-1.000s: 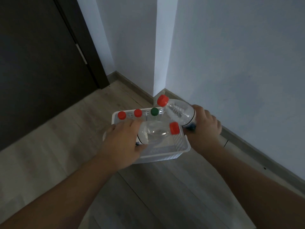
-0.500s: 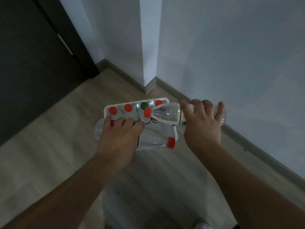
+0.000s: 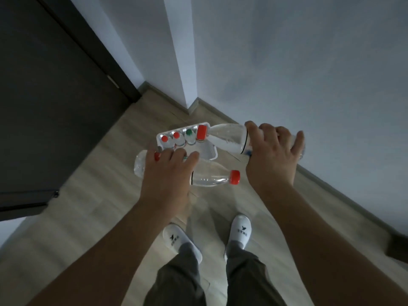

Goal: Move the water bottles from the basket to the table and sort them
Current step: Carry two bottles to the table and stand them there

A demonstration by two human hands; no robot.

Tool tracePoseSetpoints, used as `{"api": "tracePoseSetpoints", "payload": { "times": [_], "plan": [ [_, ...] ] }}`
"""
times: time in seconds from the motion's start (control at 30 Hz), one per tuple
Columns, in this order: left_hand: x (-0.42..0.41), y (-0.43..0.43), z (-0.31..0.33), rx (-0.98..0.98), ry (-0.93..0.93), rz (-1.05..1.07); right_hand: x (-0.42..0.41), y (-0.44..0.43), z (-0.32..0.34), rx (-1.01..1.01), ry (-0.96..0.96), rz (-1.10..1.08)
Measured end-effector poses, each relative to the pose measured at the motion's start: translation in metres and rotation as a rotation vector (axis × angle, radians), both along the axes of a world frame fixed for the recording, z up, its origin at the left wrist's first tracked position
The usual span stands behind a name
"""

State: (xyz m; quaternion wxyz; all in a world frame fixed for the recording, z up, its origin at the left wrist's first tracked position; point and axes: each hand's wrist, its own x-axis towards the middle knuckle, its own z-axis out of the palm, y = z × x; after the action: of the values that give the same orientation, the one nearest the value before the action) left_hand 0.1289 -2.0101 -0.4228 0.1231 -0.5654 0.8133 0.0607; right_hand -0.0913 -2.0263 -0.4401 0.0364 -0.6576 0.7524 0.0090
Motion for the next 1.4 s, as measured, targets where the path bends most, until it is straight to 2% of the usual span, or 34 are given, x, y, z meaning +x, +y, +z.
{"api": "tracePoseSetpoints", "payload": {
  "times": [0.23,0.53,0.8,1.0,1.4],
  "plan": [
    [-0.040,0.028,0.149,-0.113,0.057,-0.098,-0.036,0.049,0.154,-0.035,-0.009,-0.085],
    [-0.111,0.041,0.252,-0.193,0.066,-0.264,-0.103,0.092,0.257,-0.171,0.015,-0.211],
    [-0.186,0.031,0.288,-0.208,0.073,-0.393,-0.170,0.117,0.293,-0.218,0.012,-0.392],
    [-0.226,0.016,0.296,-0.239,0.111,-0.577,-0.194,0.139,0.300,-0.262,0.025,-0.600],
    [-0.303,0.009,0.296,-0.132,0.256,-1.148,-0.174,0.227,0.311,-0.267,0.038,-1.180]
  ]
}}
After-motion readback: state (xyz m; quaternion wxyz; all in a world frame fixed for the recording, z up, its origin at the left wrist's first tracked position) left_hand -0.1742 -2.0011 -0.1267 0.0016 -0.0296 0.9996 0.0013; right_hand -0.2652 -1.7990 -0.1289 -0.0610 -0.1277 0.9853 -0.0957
